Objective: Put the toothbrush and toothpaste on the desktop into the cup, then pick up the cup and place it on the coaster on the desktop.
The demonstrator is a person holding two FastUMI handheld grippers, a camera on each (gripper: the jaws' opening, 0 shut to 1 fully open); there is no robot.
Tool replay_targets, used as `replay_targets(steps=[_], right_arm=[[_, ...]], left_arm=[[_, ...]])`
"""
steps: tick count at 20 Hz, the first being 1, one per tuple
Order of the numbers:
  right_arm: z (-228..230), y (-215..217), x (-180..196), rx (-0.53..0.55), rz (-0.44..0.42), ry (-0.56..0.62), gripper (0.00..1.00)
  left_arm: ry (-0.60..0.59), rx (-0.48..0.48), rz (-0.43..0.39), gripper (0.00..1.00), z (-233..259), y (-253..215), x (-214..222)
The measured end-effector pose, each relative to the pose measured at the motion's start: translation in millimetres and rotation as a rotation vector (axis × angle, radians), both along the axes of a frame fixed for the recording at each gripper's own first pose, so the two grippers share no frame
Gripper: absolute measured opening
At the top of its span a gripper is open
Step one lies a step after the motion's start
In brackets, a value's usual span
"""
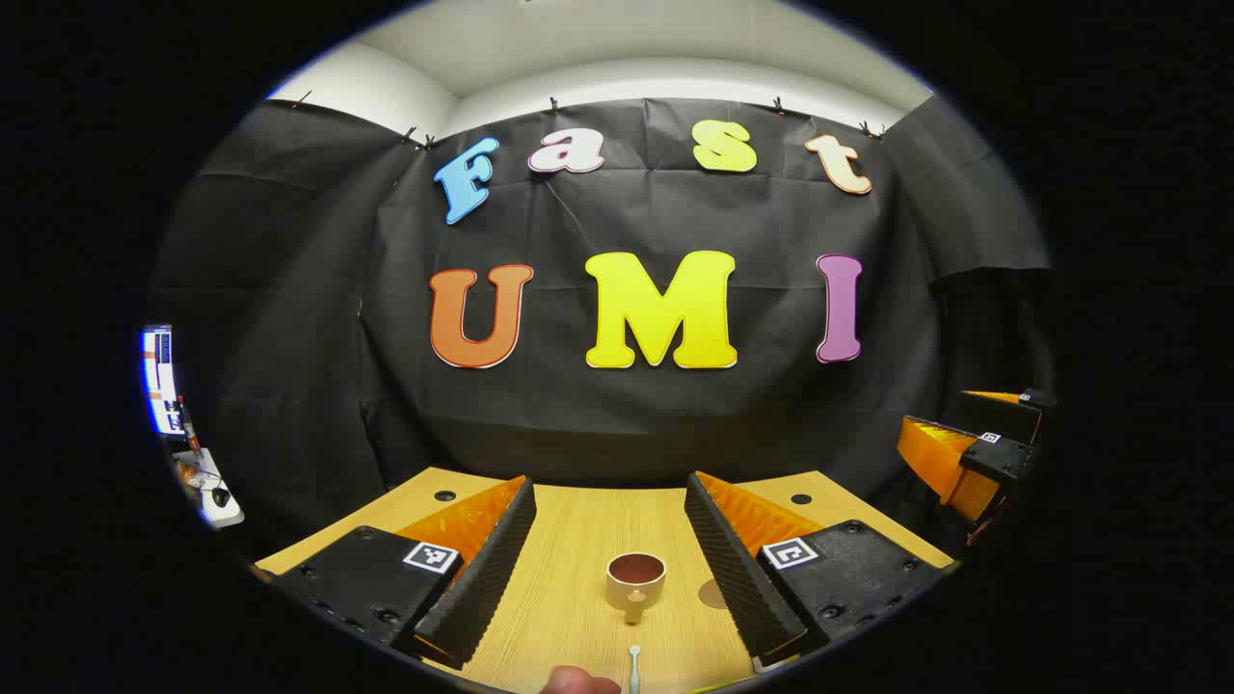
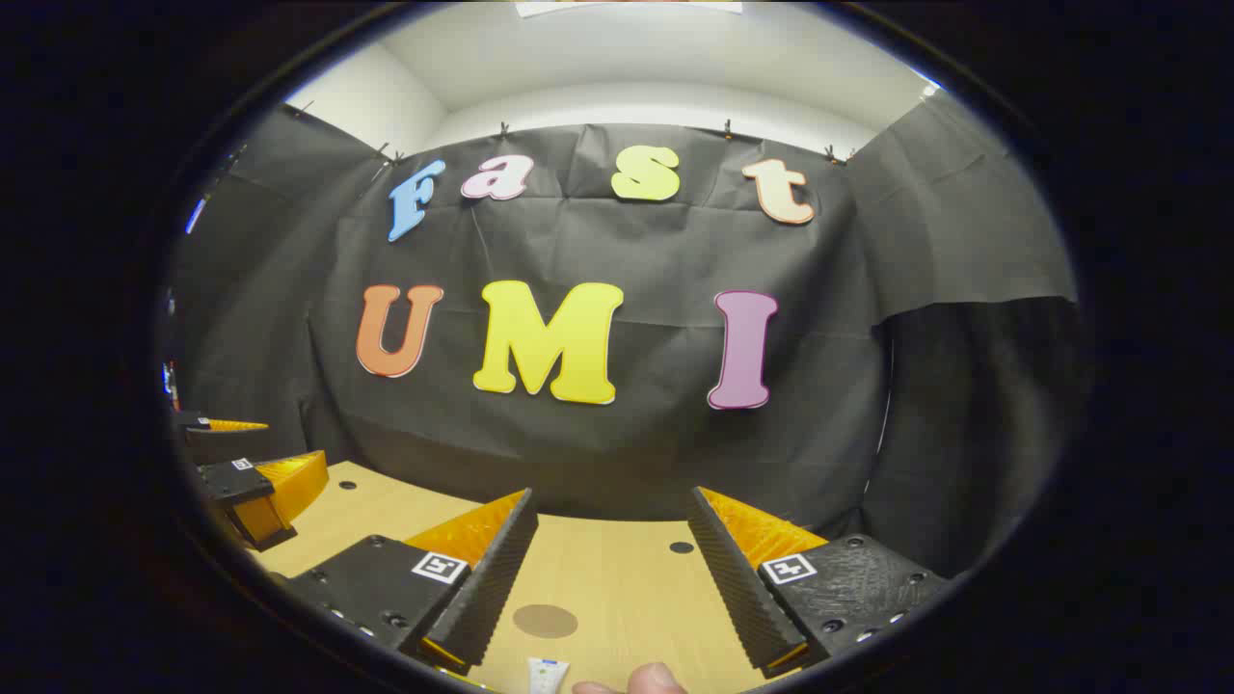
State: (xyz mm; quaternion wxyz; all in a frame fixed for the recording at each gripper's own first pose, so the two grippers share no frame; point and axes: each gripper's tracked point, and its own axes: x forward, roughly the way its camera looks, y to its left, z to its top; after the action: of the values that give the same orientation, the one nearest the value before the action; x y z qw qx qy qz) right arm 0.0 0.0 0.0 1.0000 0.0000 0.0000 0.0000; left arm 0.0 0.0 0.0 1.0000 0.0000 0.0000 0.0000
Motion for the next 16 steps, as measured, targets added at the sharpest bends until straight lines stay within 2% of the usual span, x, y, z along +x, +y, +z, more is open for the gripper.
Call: replay_targets(steps=[2,4,9,16], right_arm=[[-2,-2,1,-0.003,0.007,0.005,0.97],[-4,-4,1,-0.001,0.005,0.014,0.95],[-4,-7,5,0.014,0.002,0.019,0.97],[-9,-8,6,0.010,0.014,0.037,0.95]], left_arm=[[0.002,0.003,0.000,0.98,-2,-4,1],[0.009,0.004,-0.004,0.98,-3,-7,2],[0.017,0.008,-0.011,0.98,-5,-12,3],[0.020,0.018,-0.011,0.98,-8,-17,3]])
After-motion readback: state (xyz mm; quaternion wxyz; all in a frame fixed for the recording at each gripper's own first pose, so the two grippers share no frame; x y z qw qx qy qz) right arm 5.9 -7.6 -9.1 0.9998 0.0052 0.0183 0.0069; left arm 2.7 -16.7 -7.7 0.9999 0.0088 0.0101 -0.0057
